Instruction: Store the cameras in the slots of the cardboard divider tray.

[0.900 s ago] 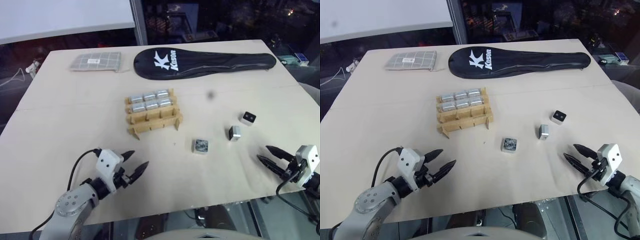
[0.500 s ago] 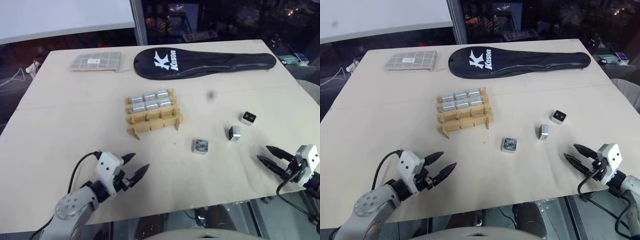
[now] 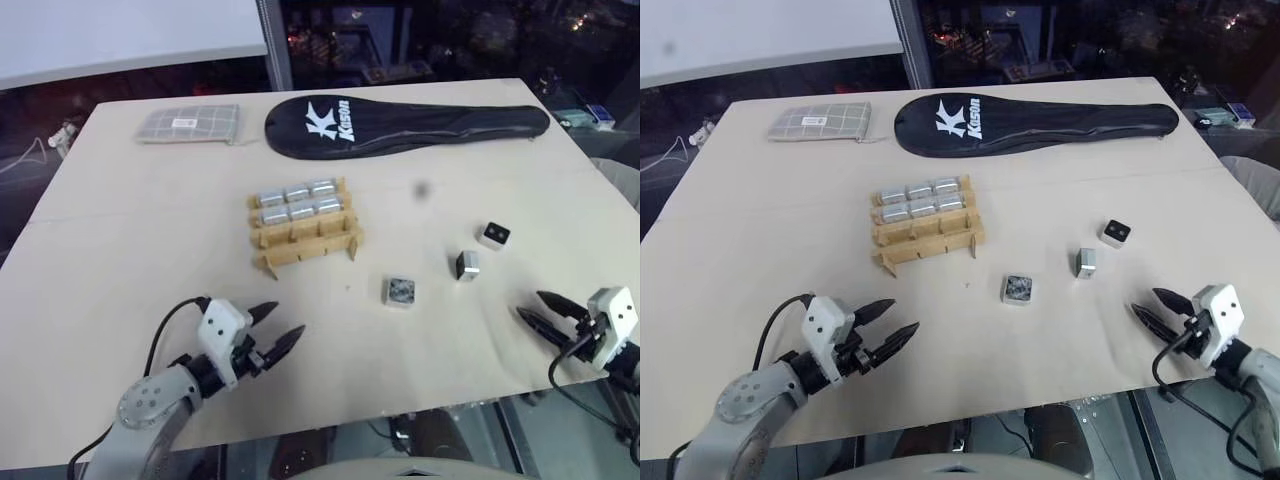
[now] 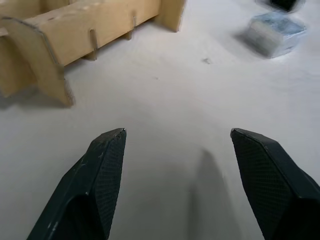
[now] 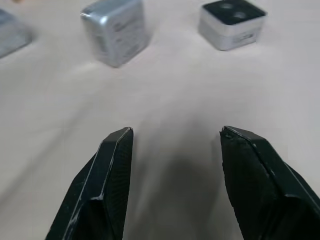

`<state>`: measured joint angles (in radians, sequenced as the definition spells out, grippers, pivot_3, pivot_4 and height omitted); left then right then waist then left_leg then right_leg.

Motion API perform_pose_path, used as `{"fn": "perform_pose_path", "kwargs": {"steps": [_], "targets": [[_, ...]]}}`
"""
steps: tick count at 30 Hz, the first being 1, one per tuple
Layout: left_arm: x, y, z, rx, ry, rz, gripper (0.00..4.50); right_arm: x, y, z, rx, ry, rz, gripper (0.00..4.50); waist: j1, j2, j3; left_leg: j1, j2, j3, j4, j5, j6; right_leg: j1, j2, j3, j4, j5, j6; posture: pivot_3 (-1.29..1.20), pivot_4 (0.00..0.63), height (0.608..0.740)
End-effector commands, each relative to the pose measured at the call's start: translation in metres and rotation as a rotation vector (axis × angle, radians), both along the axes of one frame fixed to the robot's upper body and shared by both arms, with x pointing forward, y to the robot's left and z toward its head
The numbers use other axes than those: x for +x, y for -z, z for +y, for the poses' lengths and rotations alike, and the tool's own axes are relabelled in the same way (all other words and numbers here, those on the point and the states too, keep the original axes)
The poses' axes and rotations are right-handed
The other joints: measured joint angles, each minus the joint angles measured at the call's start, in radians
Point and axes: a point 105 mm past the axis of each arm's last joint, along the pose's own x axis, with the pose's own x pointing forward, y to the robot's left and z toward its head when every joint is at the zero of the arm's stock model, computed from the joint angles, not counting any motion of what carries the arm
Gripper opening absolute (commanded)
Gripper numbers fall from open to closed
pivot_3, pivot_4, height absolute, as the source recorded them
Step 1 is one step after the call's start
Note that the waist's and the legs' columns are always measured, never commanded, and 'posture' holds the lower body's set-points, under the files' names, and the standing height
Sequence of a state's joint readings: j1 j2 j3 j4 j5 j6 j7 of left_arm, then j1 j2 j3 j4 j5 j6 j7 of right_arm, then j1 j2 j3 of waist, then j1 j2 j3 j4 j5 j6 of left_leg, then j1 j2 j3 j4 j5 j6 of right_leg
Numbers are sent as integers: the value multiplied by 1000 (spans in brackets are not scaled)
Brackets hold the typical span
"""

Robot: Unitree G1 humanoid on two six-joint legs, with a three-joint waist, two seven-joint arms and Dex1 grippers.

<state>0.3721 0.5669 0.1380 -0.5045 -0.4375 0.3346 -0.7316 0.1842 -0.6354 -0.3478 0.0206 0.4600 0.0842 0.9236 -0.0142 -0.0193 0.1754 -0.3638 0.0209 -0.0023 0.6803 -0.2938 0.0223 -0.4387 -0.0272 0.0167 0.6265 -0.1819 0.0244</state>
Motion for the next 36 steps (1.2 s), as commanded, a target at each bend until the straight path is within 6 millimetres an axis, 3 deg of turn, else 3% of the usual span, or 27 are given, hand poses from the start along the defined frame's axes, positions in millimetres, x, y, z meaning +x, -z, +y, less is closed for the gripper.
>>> {"fn": "perform_pose_path", "kwargs": {"steps": [1, 8, 10, 12, 17, 27, 30, 33, 34, 36], "targets": [[-7, -40, -4, -56, 179, -42, 3451, 22, -17, -9, -30, 3, 30, 2715, -1, 0, 1, 0, 0, 0, 0, 0, 0, 0, 0, 0, 0, 0, 0, 0, 150, 740], [1, -82, 16, -3, 321, -47, 3451, 60, -40, -17, -179, -145, 82, 2715, 0, 1, 2, -1, 0, 0, -2, 0, 0, -1, 2, 1, 0, 0, 0, 0, 150, 740], [3, -93, 17, -2, 343, -55, 4434, 71, -44, -15, -202, -188, 90, 3810, -1, 0, 2, -1, 0, 1, -3, 0, 0, -2, 2, 2, -1, 0, 0, 0, 150, 740], [6, -98, 18, 28, 357, -78, 4500, 85, -48, -13, -212, -201, 86, 4415, -3, 0, 3, -2, 0, 1, -4, 0, 0, -2, 2, 2, -1, 0, 0, 0, 150, 740], [8, -110, 17, 31, 375, -111, 4500, 115, -54, -3, -214, -215, 49, 4415, -5, -1, 4, -1, 0, 4, -4, 0, 0, -3, 3, 5, -1, 0, 0, 0, 150, 740], [8, -118, 18, 33, 386, -125, 4500, 124, -41, 10, -250, -305, 102, 4415, -3, -1, 4, -2, -1, 4, -5, 0, 0, -3, 2, 6, -1, 3, -3, 0, 150, 740], [8, -120, 17, 37, 398, -135, 4500, 127, -46, 12, -241, -309, 87, 3568, -4, -1, 4, -1, -1, 4, -5, 0, 0, -3, 2, 6, -1, 3, -3, 0, 150, 740], [7, -121, 17, 31, 410, -132, 4500, 127, -47, 12, -237, -316, 84, 2075, -5, -1, 4, 0, 0, 5, -5, 0, 0, -3, 2, 6, 0, 2, -2, 0, 150, 740], [8, -121, 17, 37, 411, -133, 4500, 127, -48, 12, -232, -317, 80, 1865, -5, -1, 4, 0, 0, 5, -5, 0, 0, -3, 3, 6, 0, 2, -2, 0, 150, 740], [9, -120, 17, 49, 414, -139, 4500, 127, -51, 13, -221, -322, 70, 1868, -5, -1, 4, 0, 0, 4, -5, 0, 0, -3, 3, 6, 0, 2, -2, 0, 150, 740]]}}
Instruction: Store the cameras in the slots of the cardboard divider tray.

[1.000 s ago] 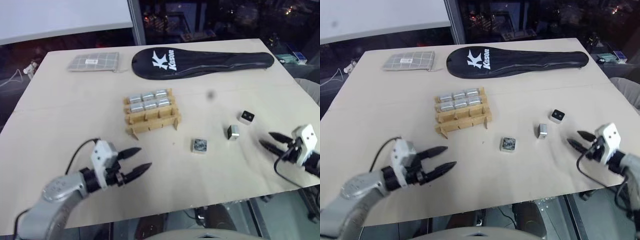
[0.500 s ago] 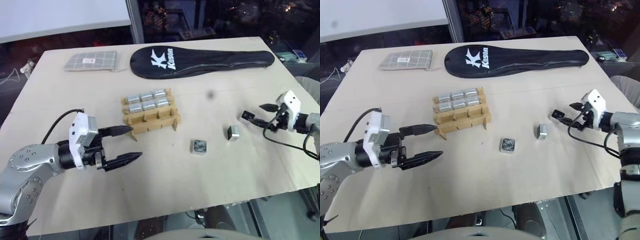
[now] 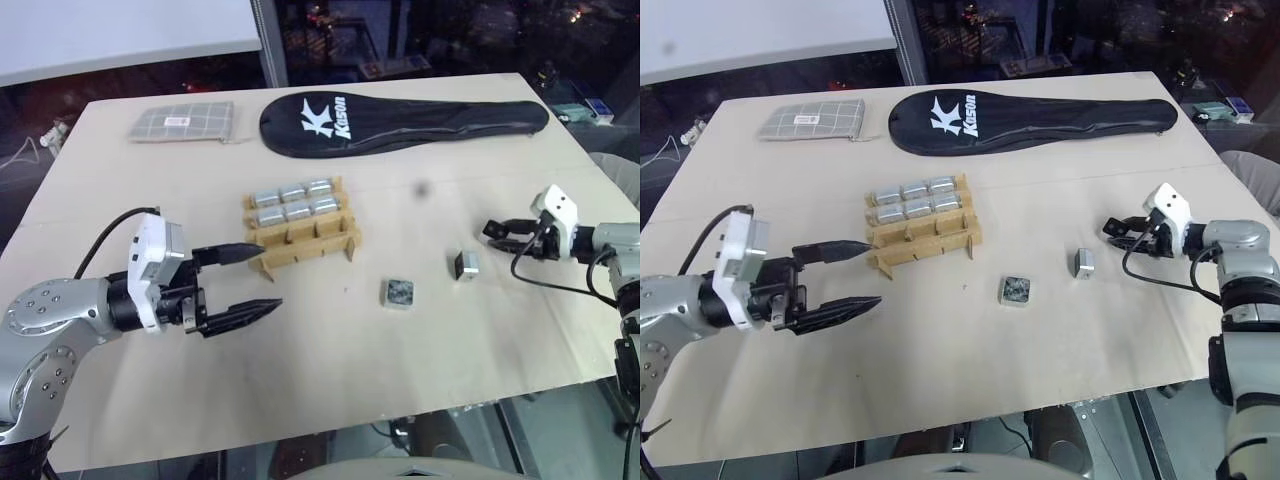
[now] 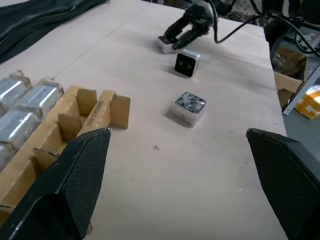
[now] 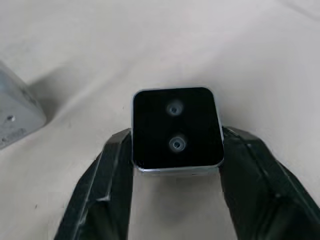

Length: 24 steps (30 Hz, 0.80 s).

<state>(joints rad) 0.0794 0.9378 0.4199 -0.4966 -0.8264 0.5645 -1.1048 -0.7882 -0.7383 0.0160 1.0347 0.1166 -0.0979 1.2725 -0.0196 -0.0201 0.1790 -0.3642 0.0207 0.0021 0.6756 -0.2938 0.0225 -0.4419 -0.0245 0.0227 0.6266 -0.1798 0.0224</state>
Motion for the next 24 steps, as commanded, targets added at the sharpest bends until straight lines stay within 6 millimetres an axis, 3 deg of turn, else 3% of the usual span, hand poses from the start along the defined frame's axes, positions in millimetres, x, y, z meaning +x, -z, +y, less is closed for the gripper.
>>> {"fn": "perform_pose_path", "kwargs": {"steps": [1, 4, 6, 8, 10, 12, 13, 16, 21, 24], "targets": [[1, -8, 1, 20, 14, -42, 4500, 3, -17, 0, 22, -16, -67, 1868, 0, 0, 0, 0, 0, 0, 0, 0, 0, 0, 0, 0, 0, 0, 0, 0, 150, 740], [2, -7, 0, 21, 19, -41, 4500, 4, -23, 2, -22, -38, -125, 1868, 0, 0, 0, 0, 0, 0, 0, 0, 0, 0, 0, 0, 0, 1, -1, 0, 150, 740], [4, -9, -2, 3, 24, -42, 4500, 7, -36, 15, -58, -102, -216, 1868, 0, 0, 0, 0, 0, 1, 0, 0, 0, 0, 0, 1, 0, 1, -1, 0, 150, 740], [7, -14, -6, -36, 28, -43, 4500, 8, -55, 39, -77, -204, -327, 1868, -3, 1, 0, 0, 0, 1, 0, 0, 0, 0, 0, 1, 0, 1, 1, 0, 150, 740], [13, -20, -17, -93, 45, -44, 4500, 2, -76, 77, -100, -344, -453, 1868, -10, 2, 1, 1, 0, 0, 0, 0, 0, 0, 1, 1, 1, 2, 4, 0, 150, 740], [26, -21, -28, -99, 36, -79, 4500, -10, -92, 117, -99, -479, -561, 1868, -9, 2, 1, 0, 1, -1, 0, 0, 0, 0, 1, 0, 2, 2, 4, 0, 150, 740], [31, -20, -31, -90, 30, -98, 4500, -15, -96, 129, -92, -510, -589, 1868, -12, 2, 1, 0, 1, -2, 0, 0, 0, 0, 1, -1, 2, 2, 4, 0, 150, 740], [63, -19, -50, -94, -55, -131, 4500, -38, -113, 181, -38, -664, -757, 1868, -8, 2, 1, 0, 0, -3, 0, 0, 0, 0, 1, -1, 4, 4, 2, 0, 150, 740], [87, -31, -72, -215, -67, -132, 4500, -61, -119, 223, -36, -794, -926, 1868, 6, 2, 1, -1, -1, -4, 1, 0, -1, 0, -1, -3, 4, 4, 1, 0, 150, 740], [92, -36, -80, -271, -39, -78, 4500, -66, -120, 234, -62, -823, -1013, 1868, 8, 2, 1, -3, -3, -5, 2, 0, -1, 0, -3, -4, 3, 4, 1, 0, 150, 740]]}}
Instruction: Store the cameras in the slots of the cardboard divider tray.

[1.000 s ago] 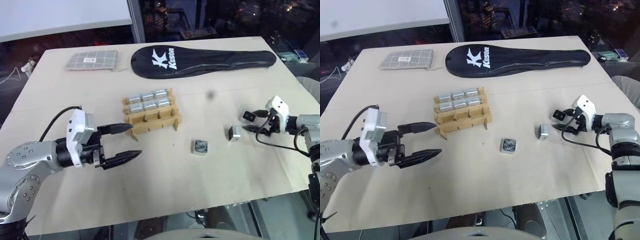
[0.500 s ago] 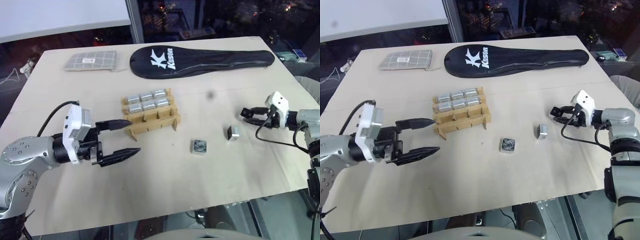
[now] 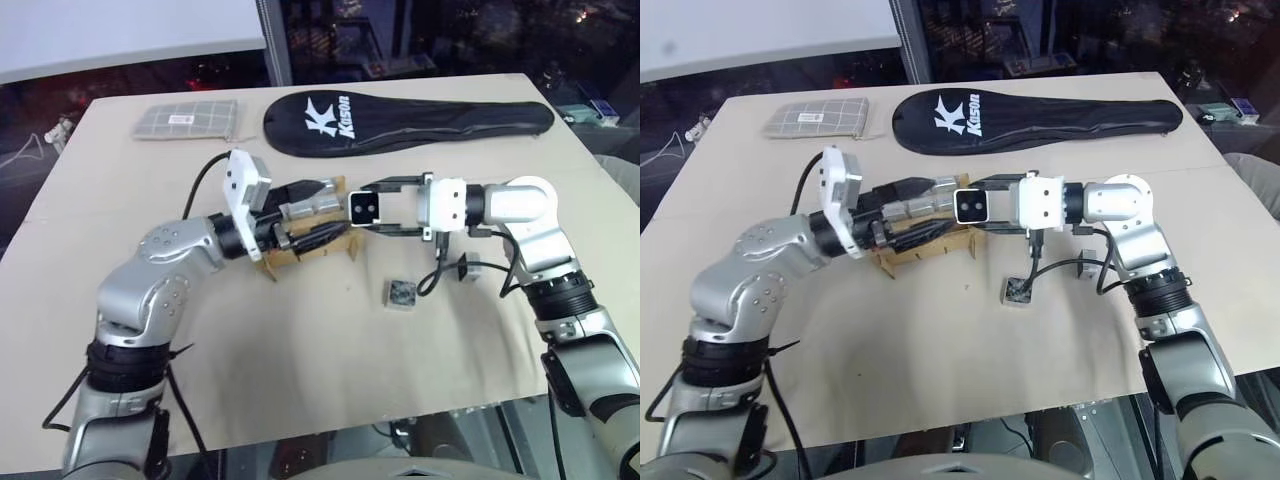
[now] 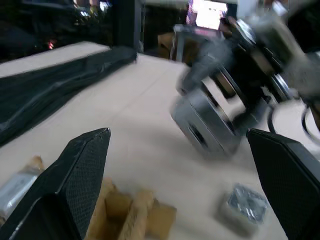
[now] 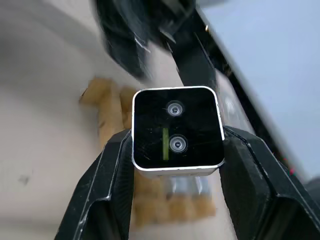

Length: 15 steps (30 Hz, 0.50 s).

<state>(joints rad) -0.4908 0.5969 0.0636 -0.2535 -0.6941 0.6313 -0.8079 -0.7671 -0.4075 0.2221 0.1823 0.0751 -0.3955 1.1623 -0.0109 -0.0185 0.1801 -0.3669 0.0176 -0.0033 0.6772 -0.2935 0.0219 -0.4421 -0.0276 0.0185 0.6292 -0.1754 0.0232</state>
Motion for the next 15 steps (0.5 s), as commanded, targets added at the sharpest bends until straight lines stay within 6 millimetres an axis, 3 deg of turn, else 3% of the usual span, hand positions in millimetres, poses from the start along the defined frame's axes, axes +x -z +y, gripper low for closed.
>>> {"fn": "perform_pose_path", "kwargs": {"steps": [1, 10, 14, 15], "targets": [[0, -8, -7, -46, 41, 37, 4500, -10, -17, 12, 16, -45, -166, 1868, -2, 0, 0, 0, 0, 0, 0, 0, 0, 0, 0, 0, 0, 0, 0, 0, 150, 740], [-11, -2, -7, -51, 109, 185, 4500, -3, -9, 11, -38, -29, -212, 1868, -5, 0, 0, 0, 0, -1, 0, 0, 0, 0, 0, -1, 0, 0, 0, 0, 150, 740], [-14, -6, -6, -61, 131, 185, 3421, -2, -6, 10, -54, -29, -211, 1868, -5, 0, 0, 0, 0, -1, 0, 0, 0, 0, 0, 0, 0, 0, 0, 0, 150, 740], [-14, -6, -6, -57, 132, 188, 2912, -2, -4, 9, -60, -28, -209, 1868, -5, 0, 0, 0, 0, -1, 0, 0, 0, 0, 0, 0, 0, 0, 0, 0, 150, 740]]}}
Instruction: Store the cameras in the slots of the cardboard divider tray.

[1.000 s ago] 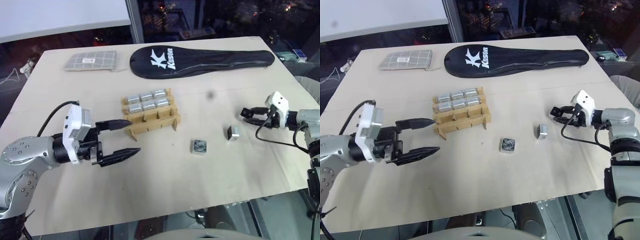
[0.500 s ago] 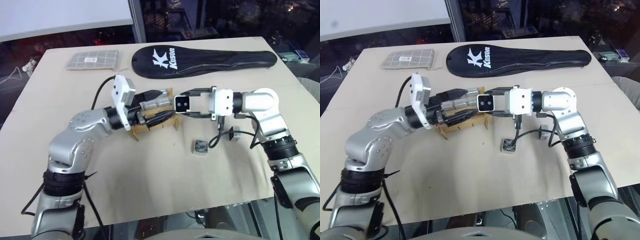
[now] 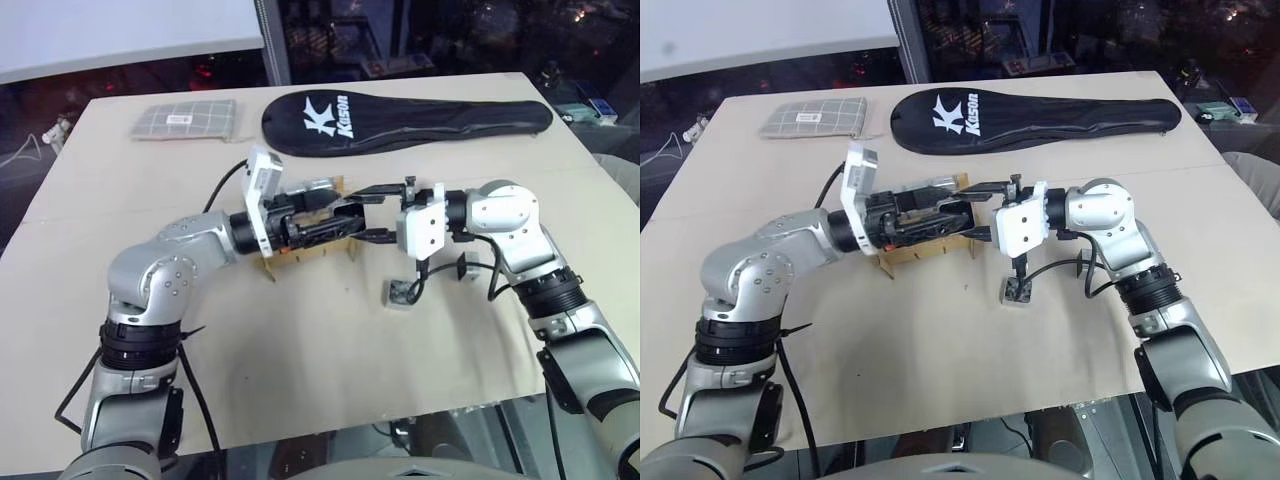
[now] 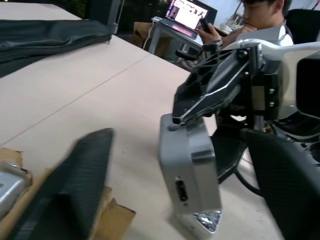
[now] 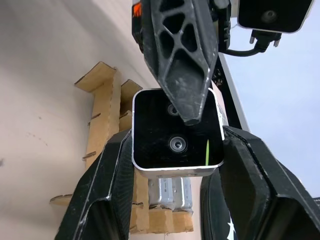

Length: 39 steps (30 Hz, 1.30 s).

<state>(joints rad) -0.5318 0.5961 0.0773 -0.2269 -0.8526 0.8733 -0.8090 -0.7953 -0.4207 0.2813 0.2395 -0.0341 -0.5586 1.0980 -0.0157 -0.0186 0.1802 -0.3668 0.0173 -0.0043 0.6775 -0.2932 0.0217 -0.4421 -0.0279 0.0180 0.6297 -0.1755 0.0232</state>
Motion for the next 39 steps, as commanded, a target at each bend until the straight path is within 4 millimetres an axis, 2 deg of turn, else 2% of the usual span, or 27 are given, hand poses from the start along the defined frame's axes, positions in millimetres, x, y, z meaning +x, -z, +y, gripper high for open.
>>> {"fn": "perform_pose_path", "kwargs": {"steps": [1, 4, 5, 12, 15, 19, 21, 23, 25, 27, 39], "targets": [[-8, -14, 3, -1, 30, -48, 2398, -2, -11, 1, 10, -16, -54, 1868, 0, 0, 0, 0, 0, 0, 0, 0, 0, 0, 0, 0, 0, 0, 0, 0, 150, 740], [-9, -14, 6, 24, 43, -47, 940, -2, -7, -2, -4, -10, -50, 1868, -1, 0, 0, 0, 0, 0, 0, 0, 0, 0, 0, 0, 0, 0, 0, 0, 150, 740], [-9, -15, 7, 26, 48, -44, 699, -2, -6, -2, -8, -9, -51, 1868, 0, 0, 0, 0, 0, 0, 0, 0, 0, 0, 0, 0, 0, 0, 0, 0, 150, 740], [-10, -13, 14, 129, 112, -23, 699, -2, -3, -3, -48, -18, -101, 1868, 0, 0, 0, 0, 0, 0, 0, 0, 0, 0, 0, 0, 0, 0, 0, 0, 150, 740], [2, -8, 20, 228, 89, -38, 699, -3, -3, -2, -72, -32, -136, 1868, 0, 0, 0, 0, 0, 0, 1, 0, 0, 0, 0, 0, 0, 0, 0, 0, 150, 740], [9, -8, 19, 267, 109, -64, 699, -3, -2, -1, -82, -42, -151, 1868, 0, 0, 0, -1, -1, 0, 1, 0, 0, 0, 0, 0, 0, 0, 0, 0, 150, 740], [6, -8, 17, 275, 148, -71, 1751, -3, -2, 0, -82, -42, -153, 1868, -1, 0, 0, -1, -1, 0, 1, 0, 0, 0, 0, 0, 0, 0, 0, 0, 150, 740], [4, -9, 15, 267, 170, -62, 2593, -3, -3, 0, -79, -39, -155, 1868, -3, 0, 0, -2, -1, 1, 1, 0, 0, -1, 0, 1, 0, 0, 0, 0, 150, 740], [9, -10, 14, 266, 138, -58, 3686, -3, -3, 0, -78, -36, -157, 1868, -2, 0, 0, -4, 0, 0, 1, 0, 0, -3, 0, 0, 0, 0, 0, 0, 150, 740], [9, -10, 14, 273, 148, -38, 4256, -2, -3, 0, -81, -33, -159, 1868, -1, -1, 0, -6, 0, 0, 2, 0, 0, -5, 0, 0, 1, 0, 0, 0, 150, 740], [3, -10, 12, 360, 275, 44, 4256, -6, -2, 3, -100, -65, -203, 1868, -1, -1, 0, -10, -1, -3, 8, 0, 0, -6, 0, -3, 4, 0, 0, 0, 150, 740]]}}
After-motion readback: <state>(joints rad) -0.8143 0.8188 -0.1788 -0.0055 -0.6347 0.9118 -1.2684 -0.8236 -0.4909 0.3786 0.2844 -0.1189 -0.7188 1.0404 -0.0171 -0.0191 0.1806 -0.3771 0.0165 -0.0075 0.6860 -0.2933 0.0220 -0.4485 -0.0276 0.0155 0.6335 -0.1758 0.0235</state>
